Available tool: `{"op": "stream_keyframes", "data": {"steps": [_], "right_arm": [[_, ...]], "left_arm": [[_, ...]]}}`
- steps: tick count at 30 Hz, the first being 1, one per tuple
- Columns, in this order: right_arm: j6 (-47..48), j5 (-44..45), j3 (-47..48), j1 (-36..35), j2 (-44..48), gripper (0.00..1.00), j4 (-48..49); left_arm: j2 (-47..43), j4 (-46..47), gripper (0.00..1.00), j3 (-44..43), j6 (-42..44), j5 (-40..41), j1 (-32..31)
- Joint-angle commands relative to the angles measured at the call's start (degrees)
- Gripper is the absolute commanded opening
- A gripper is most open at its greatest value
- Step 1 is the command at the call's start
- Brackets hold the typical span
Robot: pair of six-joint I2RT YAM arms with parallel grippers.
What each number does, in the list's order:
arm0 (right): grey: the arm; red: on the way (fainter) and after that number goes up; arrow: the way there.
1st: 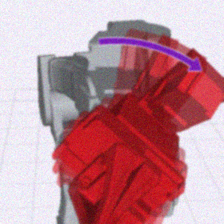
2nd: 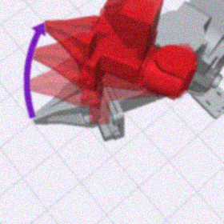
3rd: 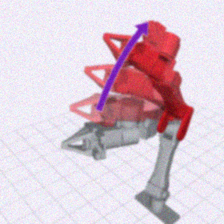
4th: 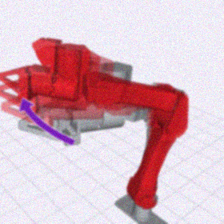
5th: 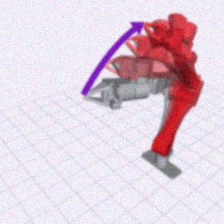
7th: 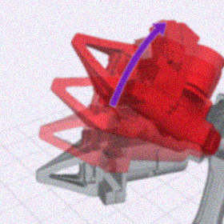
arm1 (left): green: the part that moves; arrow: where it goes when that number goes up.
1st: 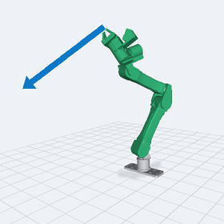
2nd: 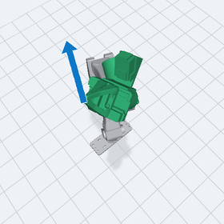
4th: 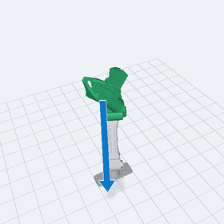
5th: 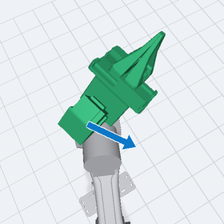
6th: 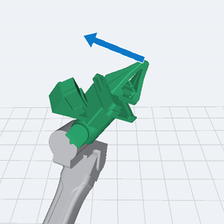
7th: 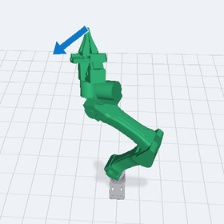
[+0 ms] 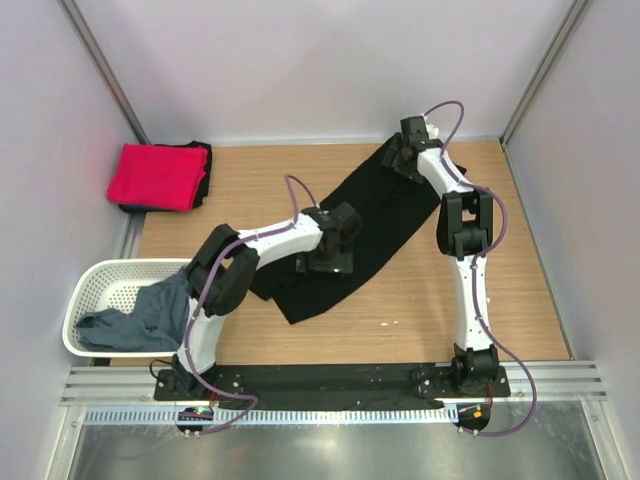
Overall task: Fold and stack the t-shirts
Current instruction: Fold the tshirt
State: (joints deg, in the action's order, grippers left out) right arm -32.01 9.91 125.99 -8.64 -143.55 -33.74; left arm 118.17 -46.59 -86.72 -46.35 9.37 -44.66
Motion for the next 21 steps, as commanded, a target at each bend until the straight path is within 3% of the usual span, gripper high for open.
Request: {"op": "stream_keyframes", "data": {"steps": [1, 10, 14, 21], "right_arm": [[-1.5, -4.0, -0.5, -1.5, -6.6, 0.83, 2.5], [-5.5, -4.5, 6.6, -7.2, -12.0, 0.84, 5.6], [-3.6, -7.2, 9.6, -8.1, -11.1, 0.84, 4.5], [1.5, -11.6, 10.4, -8.1, 3.3, 0.91, 3.2]], "left_arm": [[4.6, -3.5, 0.95, -0.2, -2.1, -9.0, -3.8], [6.3, -6.1, 0.93, -2.4, -4.2, -22.1, -11.5], [3.3, -9.7, 0.95, -4.9, -2.9, -17.1, -12.6], [-4.1, -13.4, 0.95, -9.1, 4.0, -9.7, -6.7]]}}
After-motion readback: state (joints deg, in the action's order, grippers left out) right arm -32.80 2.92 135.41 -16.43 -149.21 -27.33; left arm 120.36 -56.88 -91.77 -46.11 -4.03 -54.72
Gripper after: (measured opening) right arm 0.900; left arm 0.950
